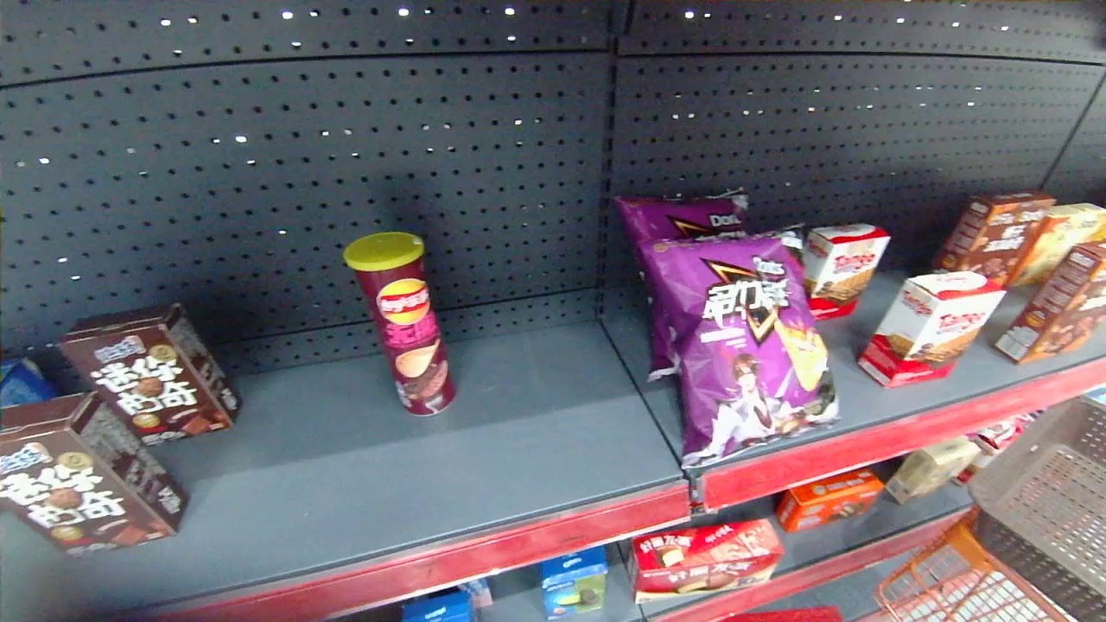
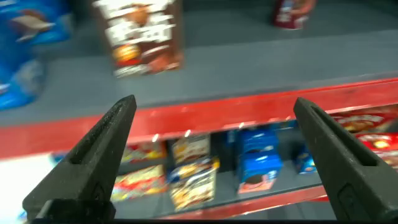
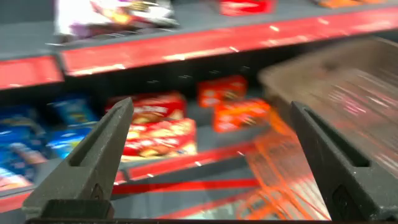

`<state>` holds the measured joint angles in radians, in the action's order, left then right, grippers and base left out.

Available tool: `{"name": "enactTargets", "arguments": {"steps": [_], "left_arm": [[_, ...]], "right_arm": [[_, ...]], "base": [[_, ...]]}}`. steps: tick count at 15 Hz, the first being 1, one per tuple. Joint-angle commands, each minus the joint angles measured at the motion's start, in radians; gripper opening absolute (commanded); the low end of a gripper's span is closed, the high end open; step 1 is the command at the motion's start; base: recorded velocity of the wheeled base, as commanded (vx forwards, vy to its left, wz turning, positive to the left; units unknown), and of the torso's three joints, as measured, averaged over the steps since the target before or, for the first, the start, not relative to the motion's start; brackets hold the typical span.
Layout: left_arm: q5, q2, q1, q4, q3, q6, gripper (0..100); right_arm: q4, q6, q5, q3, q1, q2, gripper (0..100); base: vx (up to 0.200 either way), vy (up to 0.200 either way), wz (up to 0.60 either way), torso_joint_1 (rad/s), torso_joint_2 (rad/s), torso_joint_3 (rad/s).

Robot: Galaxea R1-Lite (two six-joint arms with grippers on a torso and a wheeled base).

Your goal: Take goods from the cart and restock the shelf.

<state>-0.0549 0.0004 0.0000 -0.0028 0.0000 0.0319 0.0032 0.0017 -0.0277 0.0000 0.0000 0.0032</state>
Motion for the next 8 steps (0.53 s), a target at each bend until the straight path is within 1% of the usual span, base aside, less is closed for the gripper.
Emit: {"name": "enactTargets", "arguments": {"steps": [1,8], "left_arm": [[0.0,0.0,0.0,0.0,0.0,0.0,100],[0.0,0.0,0.0,0.0,0.0,0.0,100]], "right_arm": [[0.0,0.0,0.0,0.0,0.0,0.001,100],[0.0,0.0,0.0,0.0,0.0,0.001,100]], "base": [[0.0,0.0,-0.6,0.002,0.0,-0.002],[0.0,0.0,-0.6,0.002,0.0,0.002]]}}
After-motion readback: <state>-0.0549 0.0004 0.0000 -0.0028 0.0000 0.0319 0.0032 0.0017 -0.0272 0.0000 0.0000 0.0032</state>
